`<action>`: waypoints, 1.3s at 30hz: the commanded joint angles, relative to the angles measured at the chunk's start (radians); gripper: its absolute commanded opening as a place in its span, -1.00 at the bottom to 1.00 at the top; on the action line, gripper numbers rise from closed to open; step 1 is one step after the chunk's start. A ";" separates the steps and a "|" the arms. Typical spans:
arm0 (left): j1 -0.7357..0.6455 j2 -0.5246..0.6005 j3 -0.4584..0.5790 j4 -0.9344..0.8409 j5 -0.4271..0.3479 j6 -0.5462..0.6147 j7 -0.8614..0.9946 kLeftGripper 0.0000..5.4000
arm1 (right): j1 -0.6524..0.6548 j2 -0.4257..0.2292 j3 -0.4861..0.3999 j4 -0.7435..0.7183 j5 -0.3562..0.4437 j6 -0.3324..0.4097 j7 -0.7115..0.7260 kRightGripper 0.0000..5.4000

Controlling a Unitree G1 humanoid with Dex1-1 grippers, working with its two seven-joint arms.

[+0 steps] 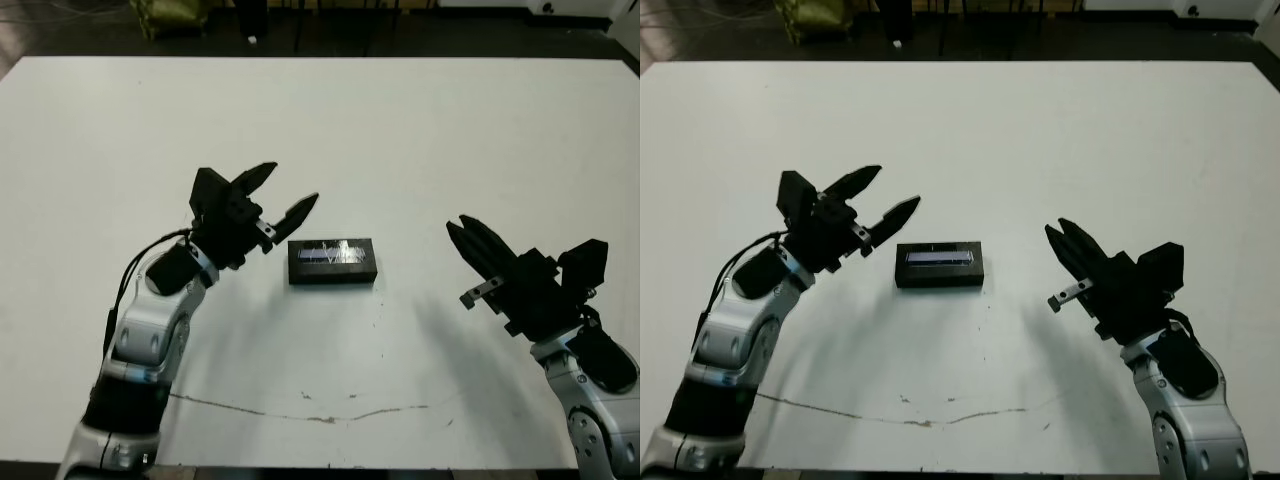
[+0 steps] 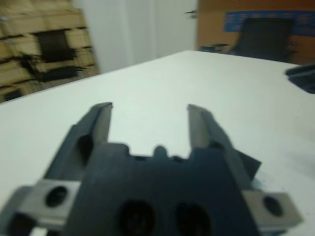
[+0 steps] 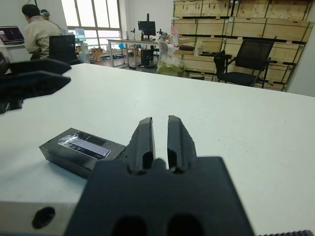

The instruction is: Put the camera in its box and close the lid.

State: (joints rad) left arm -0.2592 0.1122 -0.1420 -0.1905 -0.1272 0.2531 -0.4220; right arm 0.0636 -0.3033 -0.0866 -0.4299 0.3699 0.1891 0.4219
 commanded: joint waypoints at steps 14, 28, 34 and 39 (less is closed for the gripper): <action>0.011 -0.083 -0.142 0.019 0.022 0.171 0.101 -0.99 | 0.011 -0.004 0.001 0.000 -0.002 0.020 -0.009 -1.00; 0.000 -0.101 -0.159 0.132 0.048 0.296 0.153 -0.99 | 0.018 -0.009 0.002 -0.040 -0.004 0.049 -0.030 -1.00; -0.004 -0.076 -0.170 0.209 0.085 0.324 0.164 -0.99 | 0.018 0.000 -0.002 -0.033 0.016 0.046 -0.018 -1.00; -0.003 -0.074 -0.163 0.259 0.078 0.334 0.148 -0.99 | 0.017 -0.004 -0.001 -0.015 0.007 0.030 -0.012 -1.00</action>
State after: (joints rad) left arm -0.3199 0.0017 -0.3092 -0.0260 -0.0673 0.5137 -0.2752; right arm 0.0658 -0.3035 -0.0855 -0.4623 0.3797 0.2169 0.4051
